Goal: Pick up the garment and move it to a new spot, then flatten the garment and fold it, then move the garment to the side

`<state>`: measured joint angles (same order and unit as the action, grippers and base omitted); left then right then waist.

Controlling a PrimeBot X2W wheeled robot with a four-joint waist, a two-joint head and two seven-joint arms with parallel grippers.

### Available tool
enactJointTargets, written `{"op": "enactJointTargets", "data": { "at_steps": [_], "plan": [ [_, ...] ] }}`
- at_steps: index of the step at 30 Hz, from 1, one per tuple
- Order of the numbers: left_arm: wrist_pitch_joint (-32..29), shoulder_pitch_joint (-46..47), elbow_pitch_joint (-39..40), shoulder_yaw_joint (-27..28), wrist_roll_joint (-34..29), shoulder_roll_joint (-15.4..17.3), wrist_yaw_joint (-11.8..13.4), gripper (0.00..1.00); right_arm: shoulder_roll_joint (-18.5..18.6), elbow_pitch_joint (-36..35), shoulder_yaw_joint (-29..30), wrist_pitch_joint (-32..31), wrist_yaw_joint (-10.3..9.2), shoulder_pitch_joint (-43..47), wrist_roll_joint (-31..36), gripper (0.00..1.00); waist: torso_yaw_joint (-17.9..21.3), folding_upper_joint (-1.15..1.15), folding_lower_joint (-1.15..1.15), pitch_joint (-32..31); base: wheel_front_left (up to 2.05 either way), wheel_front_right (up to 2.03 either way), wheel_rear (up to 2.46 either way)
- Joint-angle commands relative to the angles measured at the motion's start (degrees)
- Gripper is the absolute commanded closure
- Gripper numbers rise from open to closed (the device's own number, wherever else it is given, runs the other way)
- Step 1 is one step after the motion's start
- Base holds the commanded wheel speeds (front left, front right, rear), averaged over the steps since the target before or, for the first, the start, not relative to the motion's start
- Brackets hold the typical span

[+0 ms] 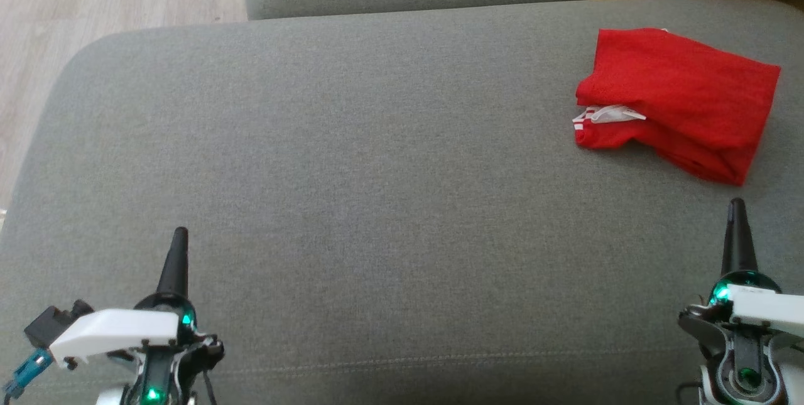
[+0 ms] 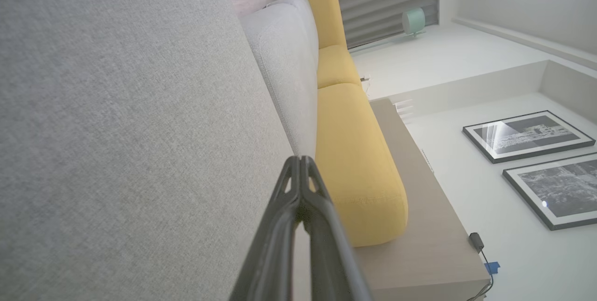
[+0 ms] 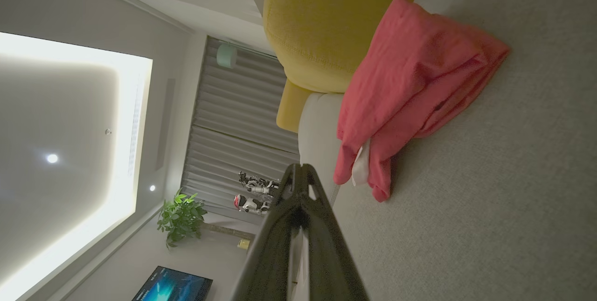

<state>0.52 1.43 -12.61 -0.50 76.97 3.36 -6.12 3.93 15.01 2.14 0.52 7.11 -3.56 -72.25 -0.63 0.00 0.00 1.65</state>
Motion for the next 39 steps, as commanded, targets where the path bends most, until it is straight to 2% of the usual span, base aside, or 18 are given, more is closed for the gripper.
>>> {"op": "enactJointTargets", "data": {
  "at_steps": [1,29,39],
  "plan": [
    [-0.6,3.3,1.4,2.2,1.8,1.1,-0.6,1.0,0.8,-1.8,-0.5,-0.7,0.29,-2.3,-2.4,1.0,0.0,0.0,0.0,-0.1,0.0,0.0,0.0],
    [-5.3,4.6,-1.3,4.9,17.0,1.1,-1.4,1.0,0.5,-1.1,2.2,-5.3,0.37,-2.4,-21.7,1.0,0.6,0.0,0.0,-1.5,0.0,0.0,0.0],
    [-5.5,4.6,-1.4,5.1,16.8,0.9,-1.4,1.0,0.3,-1.1,2.5,-5.5,0.37,-2.5,-21.5,1.0,0.6,0.0,0.0,-1.5,0.0,0.0,0.0]
  ]
}}
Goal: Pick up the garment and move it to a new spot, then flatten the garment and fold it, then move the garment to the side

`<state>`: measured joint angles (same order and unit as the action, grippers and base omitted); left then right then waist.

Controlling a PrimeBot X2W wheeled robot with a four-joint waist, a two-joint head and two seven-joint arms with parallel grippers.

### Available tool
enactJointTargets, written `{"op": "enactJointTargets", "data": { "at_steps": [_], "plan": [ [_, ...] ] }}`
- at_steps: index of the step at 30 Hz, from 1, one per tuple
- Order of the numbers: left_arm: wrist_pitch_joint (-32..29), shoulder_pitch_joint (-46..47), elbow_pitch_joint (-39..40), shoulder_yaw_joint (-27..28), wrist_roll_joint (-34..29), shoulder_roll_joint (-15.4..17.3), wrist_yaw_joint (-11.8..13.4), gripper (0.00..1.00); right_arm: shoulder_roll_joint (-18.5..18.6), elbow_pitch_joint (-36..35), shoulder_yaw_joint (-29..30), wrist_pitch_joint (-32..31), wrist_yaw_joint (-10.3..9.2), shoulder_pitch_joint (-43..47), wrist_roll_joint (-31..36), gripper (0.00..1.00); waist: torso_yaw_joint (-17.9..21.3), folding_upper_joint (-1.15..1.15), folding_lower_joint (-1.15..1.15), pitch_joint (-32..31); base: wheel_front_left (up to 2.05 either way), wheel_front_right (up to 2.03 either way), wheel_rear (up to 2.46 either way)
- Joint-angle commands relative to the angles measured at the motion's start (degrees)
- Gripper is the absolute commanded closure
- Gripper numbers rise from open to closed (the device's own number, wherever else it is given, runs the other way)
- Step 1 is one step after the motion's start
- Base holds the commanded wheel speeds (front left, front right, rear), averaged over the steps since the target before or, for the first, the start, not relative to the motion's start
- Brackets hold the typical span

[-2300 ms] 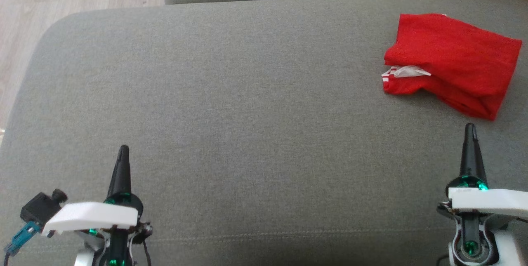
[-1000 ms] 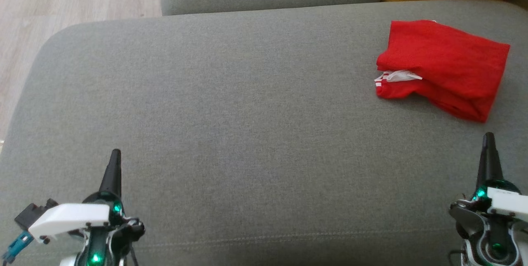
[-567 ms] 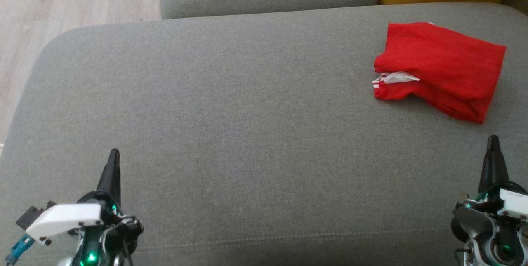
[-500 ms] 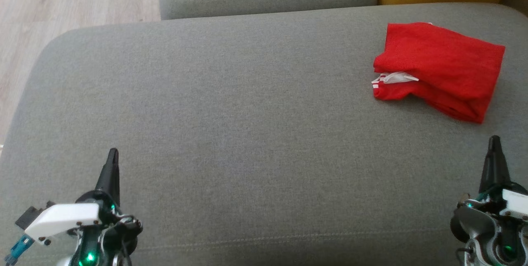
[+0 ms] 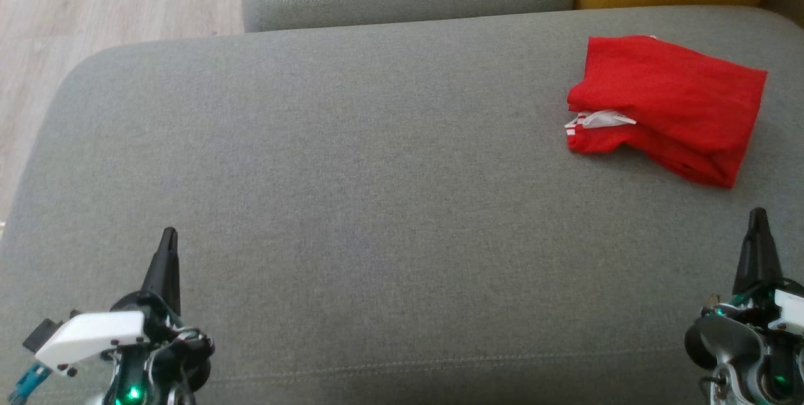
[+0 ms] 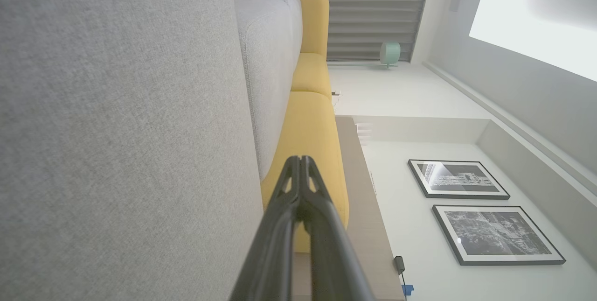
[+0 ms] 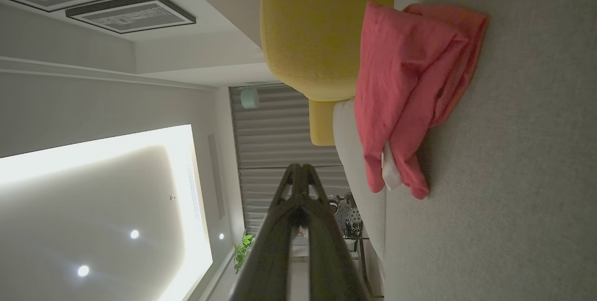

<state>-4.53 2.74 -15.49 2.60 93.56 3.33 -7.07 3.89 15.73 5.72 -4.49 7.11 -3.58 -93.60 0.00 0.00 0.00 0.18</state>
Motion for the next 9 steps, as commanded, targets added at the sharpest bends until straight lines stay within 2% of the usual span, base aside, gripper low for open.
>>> {"op": "enactJointTargets", "data": {
  "at_steps": [1,9],
  "plan": [
    [-0.4,3.3,1.5,2.0,0.2,0.9,-0.4,1.0,0.4,-1.8,-1.1,-0.5,0.37,-2.4,-0.1,1.0,0.0,0.0,0.0,0.0,0.0,0.0,0.0],
    [-0.6,3.3,1.5,2.2,0.0,0.8,-0.4,1.0,0.2,-1.8,-0.9,-0.6,0.37,-2.4,0.0,1.0,0.0,0.0,0.0,0.0,0.0,0.0,0.0]
  ]
}}
